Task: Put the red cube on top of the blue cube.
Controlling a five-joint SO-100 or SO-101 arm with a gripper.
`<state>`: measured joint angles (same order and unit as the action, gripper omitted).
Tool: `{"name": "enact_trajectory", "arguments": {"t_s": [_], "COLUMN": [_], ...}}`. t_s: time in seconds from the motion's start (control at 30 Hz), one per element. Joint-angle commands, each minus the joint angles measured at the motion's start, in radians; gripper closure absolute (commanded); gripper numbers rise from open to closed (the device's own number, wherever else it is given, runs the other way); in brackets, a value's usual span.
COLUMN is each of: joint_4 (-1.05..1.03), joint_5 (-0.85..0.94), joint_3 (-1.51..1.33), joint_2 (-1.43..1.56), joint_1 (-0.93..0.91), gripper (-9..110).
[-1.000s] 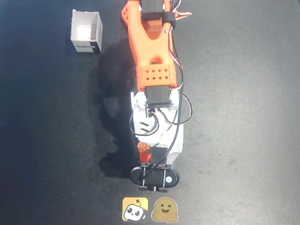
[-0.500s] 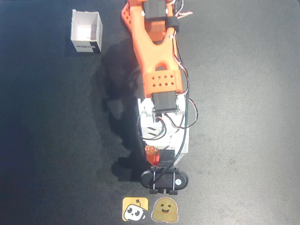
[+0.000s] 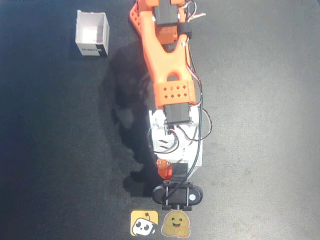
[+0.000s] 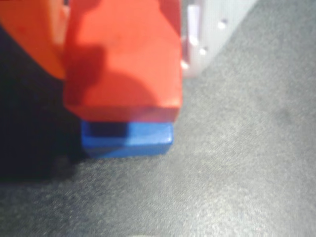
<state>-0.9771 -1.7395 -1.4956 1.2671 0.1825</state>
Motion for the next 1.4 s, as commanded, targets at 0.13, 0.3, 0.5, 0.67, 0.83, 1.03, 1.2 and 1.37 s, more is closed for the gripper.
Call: {"name": "enact_trajectory", "arguments": {"t_s": [0.13,0.3,0.5,0.67,0.83,1.03,1.2,1.37], "joint_4": [0.037,0.043,0.044,0.044,0.037,0.035,0.034,0.037], "joint_5": [-0.002,-0.002,-0.002,0.012,0.031,0.04,0.055,0.071], "joint_3": [0.041,0.041,0.041,0.048,0.058,0.06,0.061,0.058], "joint_2": [-0.006,-0.012,-0.018,-0.017,0.0,0.017,0.026,0.023], "joint_1": [0.009,0.009,0.009,0.008,-0.002,-0.012,-0.025,-0.032], "gripper": [100,100,99,99,99,99,99,99]}}
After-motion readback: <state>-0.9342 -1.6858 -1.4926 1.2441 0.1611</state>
